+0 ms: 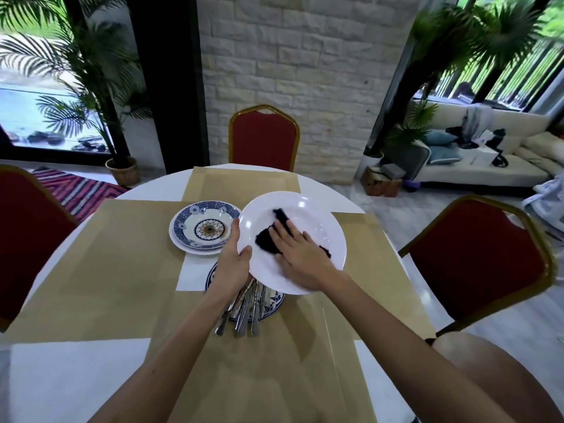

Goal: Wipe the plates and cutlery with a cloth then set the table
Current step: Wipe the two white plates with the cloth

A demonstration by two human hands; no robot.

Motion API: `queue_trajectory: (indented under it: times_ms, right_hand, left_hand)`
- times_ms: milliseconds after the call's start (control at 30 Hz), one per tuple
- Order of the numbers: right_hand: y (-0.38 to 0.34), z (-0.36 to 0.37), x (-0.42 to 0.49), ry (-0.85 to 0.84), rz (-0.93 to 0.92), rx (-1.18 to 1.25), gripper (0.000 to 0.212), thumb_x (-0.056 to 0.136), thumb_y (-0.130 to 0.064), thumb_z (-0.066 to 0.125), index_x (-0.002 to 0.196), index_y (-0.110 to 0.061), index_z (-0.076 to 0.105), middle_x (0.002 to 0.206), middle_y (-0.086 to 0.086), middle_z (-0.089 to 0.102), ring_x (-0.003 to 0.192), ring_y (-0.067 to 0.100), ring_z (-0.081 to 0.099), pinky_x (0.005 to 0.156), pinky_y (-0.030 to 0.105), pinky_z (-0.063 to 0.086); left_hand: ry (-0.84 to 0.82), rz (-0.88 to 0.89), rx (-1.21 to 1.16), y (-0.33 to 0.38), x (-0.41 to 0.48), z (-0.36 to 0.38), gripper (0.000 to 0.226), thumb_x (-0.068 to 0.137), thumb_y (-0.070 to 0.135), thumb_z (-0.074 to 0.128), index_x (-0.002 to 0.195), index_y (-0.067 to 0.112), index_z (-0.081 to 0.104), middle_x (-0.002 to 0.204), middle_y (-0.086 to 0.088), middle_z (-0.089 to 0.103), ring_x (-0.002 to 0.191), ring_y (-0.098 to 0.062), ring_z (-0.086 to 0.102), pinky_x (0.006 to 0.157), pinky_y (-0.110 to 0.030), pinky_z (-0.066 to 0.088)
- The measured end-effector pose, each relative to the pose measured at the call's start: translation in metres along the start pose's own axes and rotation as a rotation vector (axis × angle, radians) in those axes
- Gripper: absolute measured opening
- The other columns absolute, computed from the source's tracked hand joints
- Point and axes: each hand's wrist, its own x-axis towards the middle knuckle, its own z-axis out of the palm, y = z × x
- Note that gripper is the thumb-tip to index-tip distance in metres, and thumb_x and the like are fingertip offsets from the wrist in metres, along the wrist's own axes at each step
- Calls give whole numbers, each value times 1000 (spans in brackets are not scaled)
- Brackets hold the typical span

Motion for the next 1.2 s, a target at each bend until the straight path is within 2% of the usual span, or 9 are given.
queue_trajectory:
  times_ms: [167,267,467,600,767,833,967,1100,1200]
  right_hand:
    - [8,1,-32,-96,-171,-90,54,101,-44,8,153,-34,2,161,-14,-6,149,13,-7,117,40,13]
    - [32,-9,-34,-77,-80,-179,55,97,-47,1,152,-39,-1,161,-14,-8,149,15,-6,118,47,9]
    - [59,-21,3,118,203,-197,54,105,-30,24,154,-30,2,162,0,-10,149,27,-8,119,49,5]
    - [39,-20,26,205,17,-182,59,102,-20,37,154,-28,11,162,-3,4,149,31,-3,118,48,7]
    - [38,-21,44,177,-155,-226,52,103,-28,25,154,-28,14,162,-5,10,149,28,2,118,43,11]
    - [43,-25,46,222,-67,-231,54,100,-33,14,154,-27,13,162,-6,8,150,25,2,117,45,14]
    - [40,-29,46,301,150,-165,53,105,-29,23,155,-21,7,162,-2,-2,149,25,-6,120,45,8]
    - [32,-21,42,170,-199,-243,57,100,-35,17,154,-16,14,161,2,12,149,30,4,119,41,8]
    - [38,-27,41,198,-138,-256,56,100,-34,16,154,-20,11,162,-2,7,149,25,3,118,41,11]
  left_hand:
    - [25,16,-25,-1,1,-10,68,96,-3,40,152,27,15,153,8,31,138,-16,35,112,-45,33]
    - [12,37,-9,0,1,-7,68,96,-4,40,152,26,14,154,7,29,140,-15,30,115,-43,27]
    - [-80,22,-62,2,6,13,69,96,-2,39,152,31,14,153,13,30,139,-15,32,114,-46,30]
    - [-109,26,-40,3,7,20,67,97,-1,39,152,27,13,154,18,20,140,-1,20,119,-34,18]
    - [-122,-16,-123,-13,14,10,69,91,8,44,147,40,22,148,13,40,134,-15,41,112,-48,32]
    - [-112,-38,-168,-12,13,9,69,90,8,46,146,41,25,146,14,42,133,-16,43,112,-50,32]
    - [-120,-35,-220,-11,13,11,68,92,0,43,149,33,25,148,12,40,135,-16,40,113,-50,30]
    - [-140,-29,-188,-11,17,10,68,95,-5,42,150,28,22,148,9,41,133,-15,42,113,-47,31]
    - [-130,-2,-190,-11,14,9,67,95,-7,41,151,27,22,148,7,41,134,-16,42,113,-47,31]
